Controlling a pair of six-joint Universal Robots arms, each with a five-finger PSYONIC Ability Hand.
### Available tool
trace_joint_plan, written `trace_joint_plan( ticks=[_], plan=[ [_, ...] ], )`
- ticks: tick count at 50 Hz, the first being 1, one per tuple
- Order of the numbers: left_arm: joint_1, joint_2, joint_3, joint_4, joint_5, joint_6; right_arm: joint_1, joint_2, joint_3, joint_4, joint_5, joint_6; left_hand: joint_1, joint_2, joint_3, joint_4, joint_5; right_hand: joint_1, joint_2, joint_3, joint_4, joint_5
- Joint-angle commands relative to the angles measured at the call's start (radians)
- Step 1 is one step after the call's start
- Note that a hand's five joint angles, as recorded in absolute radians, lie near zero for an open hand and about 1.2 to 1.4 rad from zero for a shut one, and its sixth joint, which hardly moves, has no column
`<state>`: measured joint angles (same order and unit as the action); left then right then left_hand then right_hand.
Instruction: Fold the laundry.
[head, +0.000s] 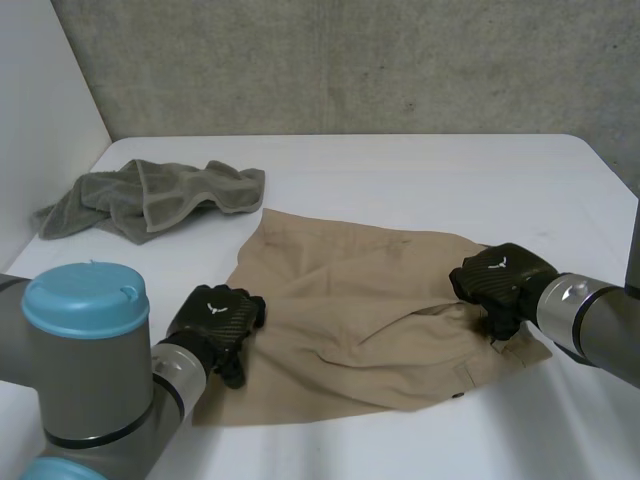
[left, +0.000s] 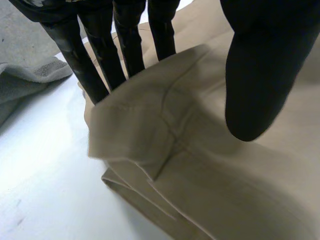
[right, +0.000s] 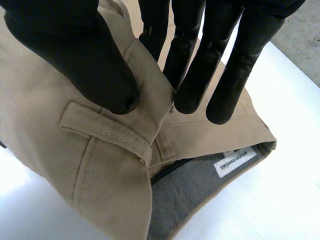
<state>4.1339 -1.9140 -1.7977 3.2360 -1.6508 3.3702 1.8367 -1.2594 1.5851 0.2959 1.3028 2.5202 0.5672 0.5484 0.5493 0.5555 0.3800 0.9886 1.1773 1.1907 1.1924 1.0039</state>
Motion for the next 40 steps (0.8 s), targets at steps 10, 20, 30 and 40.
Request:
trace_joint_plan(
  ticks=[10,20,30,40],
  plan=[
    [-0.017,0.150,0.004,0.099,0.035,0.006,0.003,-0.104,0.018,-0.009,0.013,-0.064,0.829,0.848,0.847,0.841,0.842,0.408,0.219,0.206,0.204,0.218],
    [0.014,0.435,0.204,-0.211,0.146,0.003,0.004,-0.380,-0.120,0.106,0.036,-0.208,0.829,0.848,0.847,0.841,0.842,0.408,0.219,0.206,0.204,0.218],
    [0.085,0.521,0.431,-0.352,0.235,-0.008,0.006,-0.502,-0.332,0.173,0.046,-0.155,0.829,0.848,0.847,0.841,0.842,0.408,0.219,0.206,0.204,0.218],
    [0.134,0.390,0.399,-0.320,0.241,-0.028,0.004,-0.353,-0.289,0.207,0.046,-0.150,0.829,0.848,0.847,0.841,0.842,0.408,0.219,0.206,0.204,0.218]
  ],
)
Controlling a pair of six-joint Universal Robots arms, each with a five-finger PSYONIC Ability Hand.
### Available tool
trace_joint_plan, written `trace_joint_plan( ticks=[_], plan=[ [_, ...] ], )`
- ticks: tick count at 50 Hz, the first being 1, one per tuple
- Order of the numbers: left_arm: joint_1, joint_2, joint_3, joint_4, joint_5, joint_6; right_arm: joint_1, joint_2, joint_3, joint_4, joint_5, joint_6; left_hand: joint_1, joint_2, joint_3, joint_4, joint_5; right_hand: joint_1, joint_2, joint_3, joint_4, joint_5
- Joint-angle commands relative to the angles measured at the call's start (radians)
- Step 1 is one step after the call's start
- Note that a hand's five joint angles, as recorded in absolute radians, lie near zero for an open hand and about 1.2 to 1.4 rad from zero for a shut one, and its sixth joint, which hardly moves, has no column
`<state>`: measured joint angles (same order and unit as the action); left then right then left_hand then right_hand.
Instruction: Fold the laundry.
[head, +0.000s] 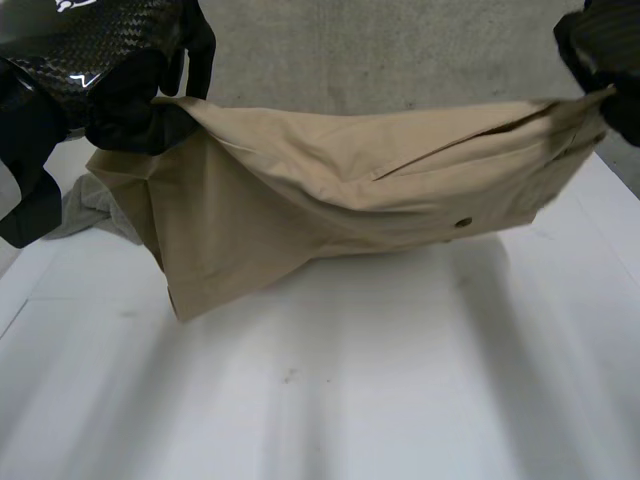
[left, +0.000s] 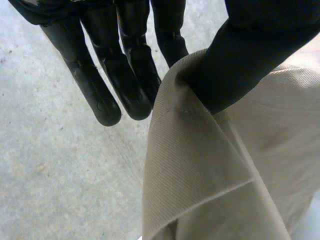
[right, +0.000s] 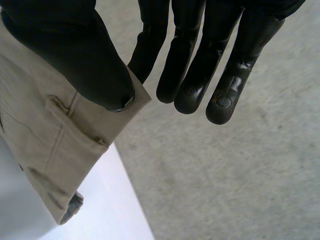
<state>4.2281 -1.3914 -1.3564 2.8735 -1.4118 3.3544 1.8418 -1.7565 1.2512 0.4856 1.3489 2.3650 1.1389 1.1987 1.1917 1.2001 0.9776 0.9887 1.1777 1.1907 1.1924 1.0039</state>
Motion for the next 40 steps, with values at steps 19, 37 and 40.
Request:
trace_joint_plan(
  ticks=[19,37,40],
  plan=[
    [0.004,-0.521,-0.041,0.151,0.010,-0.021,-0.058,0.499,0.123,0.030,-0.027,0.158,0.257,0.198,0.205,0.196,0.244,0.170,-0.019,-0.032,-0.034,-0.020],
    [0.003,-0.454,-0.124,0.155,0.014,-0.015,-0.052,0.434,0.021,0.132,-0.020,0.172,0.257,0.198,0.205,0.196,0.244,-0.502,-0.690,-0.703,-0.705,-0.691],
    [0.003,-0.448,-0.130,0.155,0.013,-0.015,-0.035,0.434,0.020,0.177,-0.027,0.178,0.257,0.198,0.205,0.196,0.244,-0.519,-0.708,-0.721,-0.723,-0.709]
  ],
)
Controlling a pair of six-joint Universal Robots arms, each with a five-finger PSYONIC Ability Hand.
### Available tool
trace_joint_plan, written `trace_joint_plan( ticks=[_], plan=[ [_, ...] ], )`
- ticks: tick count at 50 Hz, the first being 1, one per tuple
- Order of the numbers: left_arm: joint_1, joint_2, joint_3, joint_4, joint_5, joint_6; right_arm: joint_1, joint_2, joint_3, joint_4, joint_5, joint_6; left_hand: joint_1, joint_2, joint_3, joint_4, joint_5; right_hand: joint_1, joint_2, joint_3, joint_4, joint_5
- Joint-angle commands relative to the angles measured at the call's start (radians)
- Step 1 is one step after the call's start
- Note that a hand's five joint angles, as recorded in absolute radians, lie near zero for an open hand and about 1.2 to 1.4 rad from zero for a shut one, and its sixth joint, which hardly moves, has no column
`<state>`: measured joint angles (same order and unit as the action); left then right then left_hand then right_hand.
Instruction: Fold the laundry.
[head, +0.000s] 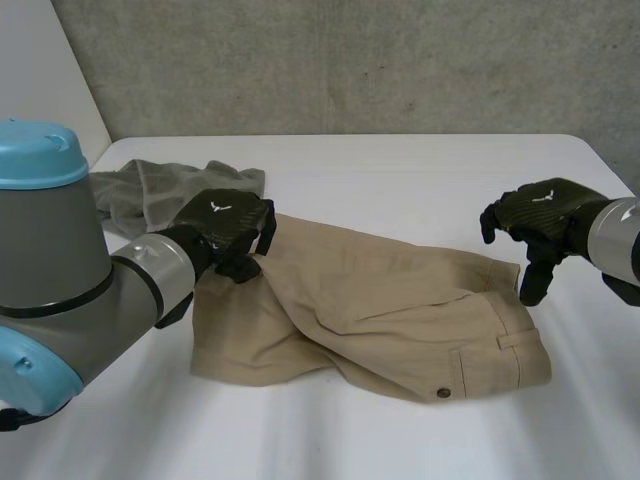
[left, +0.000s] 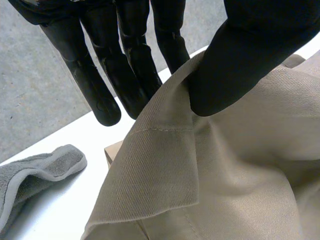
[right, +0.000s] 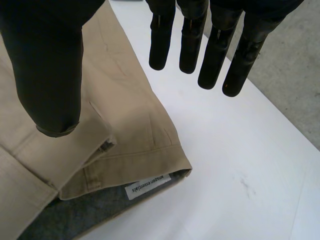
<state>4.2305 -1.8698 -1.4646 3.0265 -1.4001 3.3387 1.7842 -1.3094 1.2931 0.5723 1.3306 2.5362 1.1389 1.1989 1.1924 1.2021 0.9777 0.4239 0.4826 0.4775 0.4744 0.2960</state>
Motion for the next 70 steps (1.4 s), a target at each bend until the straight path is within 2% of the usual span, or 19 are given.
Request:
trace_joint_plan(
  ticks=[1,9,17,20,21,22,23,25,27,35,40,45,48,54,59,61,64,70],
  plan=[
    [0.000,0.035,-0.026,0.002,0.001,0.001,0.027,-0.013,-0.015,0.095,-0.010,0.009,0.257,0.197,0.204,0.194,0.244,0.040,-0.019,-0.014,-0.011,-0.007],
    [0.002,0.041,-0.036,0.002,0.001,-0.001,0.034,0.004,0.070,0.064,-0.047,0.070,0.257,0.197,0.204,0.194,0.244,-0.016,-0.075,-0.070,-0.066,-0.063],
    [0.002,0.041,-0.039,0.002,0.001,-0.002,0.040,0.070,0.170,-0.123,-0.036,0.076,0.257,0.197,0.204,0.194,0.244,0.025,-0.034,-0.029,-0.025,-0.022],
    [0.003,0.041,-0.040,0.002,0.001,-0.002,0.043,0.104,0.181,-0.144,-0.034,0.078,0.257,0.197,0.204,0.194,0.244,0.218,0.159,0.164,0.167,0.171],
    [0.003,0.041,-0.040,0.002,0.001,-0.004,0.046,0.108,0.181,-0.144,-0.034,0.079,0.257,0.197,0.204,0.194,0.244,0.376,0.317,0.322,0.325,0.329],
    [0.003,0.043,-0.042,0.002,0.001,-0.004,0.052,0.110,0.176,-0.146,-0.036,0.087,0.257,0.197,0.204,0.194,0.244,0.837,0.778,0.783,0.786,0.790],
    [0.003,0.043,-0.042,0.002,0.000,-0.004,0.055,0.110,0.170,-0.149,-0.037,0.091,0.257,0.197,0.204,0.194,0.244,0.971,0.912,0.917,0.920,0.924],
    [0.003,0.054,-0.046,0.002,0.000,-0.002,0.055,0.107,0.160,-0.154,-0.041,0.102,0.257,0.197,0.204,0.194,0.244,0.972,0.914,0.919,0.922,0.926],
    [0.005,0.072,-0.046,0.000,-0.002,-0.002,0.055,0.081,0.126,-0.154,-0.044,0.104,0.257,0.197,0.204,0.194,0.244,0.972,0.914,0.919,0.922,0.926],
    [0.014,0.233,-0.043,-0.014,0.000,0.007,0.041,-0.185,-0.003,-0.097,-0.044,0.078,0.257,0.197,0.204,0.194,0.244,0.972,0.914,0.919,0.922,0.926],
    [0.040,0.371,-0.034,-0.060,0.006,0.013,0.034,-0.361,-0.052,0.064,-0.045,-0.072,0.257,0.197,0.204,0.194,0.244,0.972,0.914,0.919,0.922,0.926],
    [0.072,0.480,-0.022,-0.161,0.015,0.022,0.026,-0.441,-0.045,0.132,-0.041,-0.195,0.257,0.197,0.204,0.194,0.244,0.972,0.914,0.919,0.922,0.926],
    [0.072,0.497,-0.036,-0.192,0.035,0.033,0.034,-0.446,-0.026,0.129,-0.044,-0.188,0.257,0.197,0.204,0.194,0.244,0.972,0.914,0.919,0.922,0.926],
    [0.069,0.419,-0.071,-0.178,0.066,0.065,0.034,-0.395,0.049,0.121,-0.044,-0.192,0.257,0.197,0.204,0.194,0.244,0.972,0.914,0.919,0.922,0.926],
    [0.069,0.226,-0.031,-0.129,0.058,0.103,0.056,-0.158,0.045,0.107,-0.022,-0.192,0.257,0.197,0.204,0.194,0.244,0.972,0.914,0.919,0.922,0.926],
    [0.062,0.137,0.013,-0.103,0.052,0.120,0.064,-0.105,0.031,0.098,-0.013,-0.189,0.257,0.197,0.204,0.194,0.244,0.972,0.914,0.919,0.922,0.926],
    [0.062,0.046,0.067,-0.069,0.032,0.125,0.081,-0.018,-0.018,0.051,0.015,-0.177,0.257,0.197,0.204,0.194,0.244,0.972,0.914,0.919,0.922,0.926],
    [0.029,-0.144,0.260,0.098,-0.089,0.134,0.130,0.140,-0.200,-0.150,0.128,-0.087,0.257,0.197,0.204,0.194,0.244,0.972,0.914,0.919,0.922,0.926]
  ],
)
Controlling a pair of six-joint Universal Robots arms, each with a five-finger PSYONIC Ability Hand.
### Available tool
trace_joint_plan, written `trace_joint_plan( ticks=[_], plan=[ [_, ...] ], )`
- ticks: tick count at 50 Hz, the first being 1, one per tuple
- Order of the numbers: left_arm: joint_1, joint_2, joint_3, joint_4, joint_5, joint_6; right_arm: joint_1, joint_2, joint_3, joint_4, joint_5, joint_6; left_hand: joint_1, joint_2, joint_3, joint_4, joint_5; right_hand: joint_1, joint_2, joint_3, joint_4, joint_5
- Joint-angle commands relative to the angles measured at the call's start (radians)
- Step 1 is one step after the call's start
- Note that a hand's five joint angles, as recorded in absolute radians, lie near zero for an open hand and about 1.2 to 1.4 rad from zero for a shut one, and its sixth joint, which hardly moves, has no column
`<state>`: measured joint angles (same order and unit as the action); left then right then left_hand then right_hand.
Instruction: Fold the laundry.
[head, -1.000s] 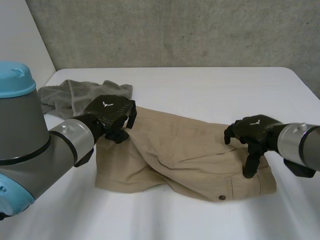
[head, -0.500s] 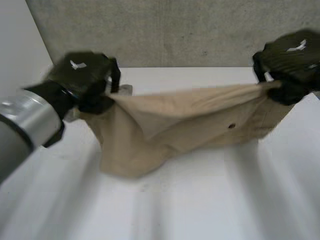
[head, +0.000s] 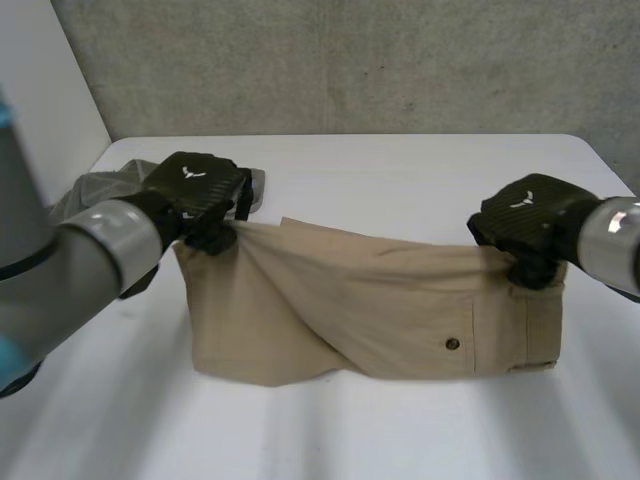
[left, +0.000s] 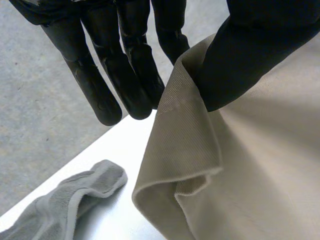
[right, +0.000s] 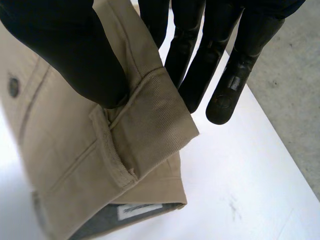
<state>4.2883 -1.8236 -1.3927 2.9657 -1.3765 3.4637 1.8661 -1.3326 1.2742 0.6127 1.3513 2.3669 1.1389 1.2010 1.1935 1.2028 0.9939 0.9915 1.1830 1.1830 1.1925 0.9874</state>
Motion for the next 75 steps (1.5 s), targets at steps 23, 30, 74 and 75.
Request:
trace_joint_plan(
  ticks=[23,30,74,75],
  plan=[
    [-0.082,-0.210,0.439,0.641,-0.208,-0.023,0.146,0.196,-0.470,-0.843,0.266,0.169,0.257,0.195,0.203,0.193,0.228,0.405,0.213,0.213,0.204,0.234],
    [-0.085,-0.203,0.177,0.644,-0.199,-0.020,0.153,0.217,-0.267,-0.838,0.252,0.158,0.257,0.195,0.203,0.193,0.228,0.405,0.213,0.213,0.204,0.234],
    [-0.271,0.227,-0.407,-0.096,-0.170,0.273,-0.064,-0.315,0.593,-0.121,-0.023,-0.189,0.257,0.195,0.203,0.193,0.228,0.405,0.213,0.213,0.204,0.234],
    [-0.263,0.196,-0.385,-0.055,-0.170,0.273,-0.070,-0.289,0.581,-0.152,-0.029,-0.166,0.257,0.195,0.203,0.193,0.228,0.405,0.213,0.213,0.204,0.234]
  ],
)
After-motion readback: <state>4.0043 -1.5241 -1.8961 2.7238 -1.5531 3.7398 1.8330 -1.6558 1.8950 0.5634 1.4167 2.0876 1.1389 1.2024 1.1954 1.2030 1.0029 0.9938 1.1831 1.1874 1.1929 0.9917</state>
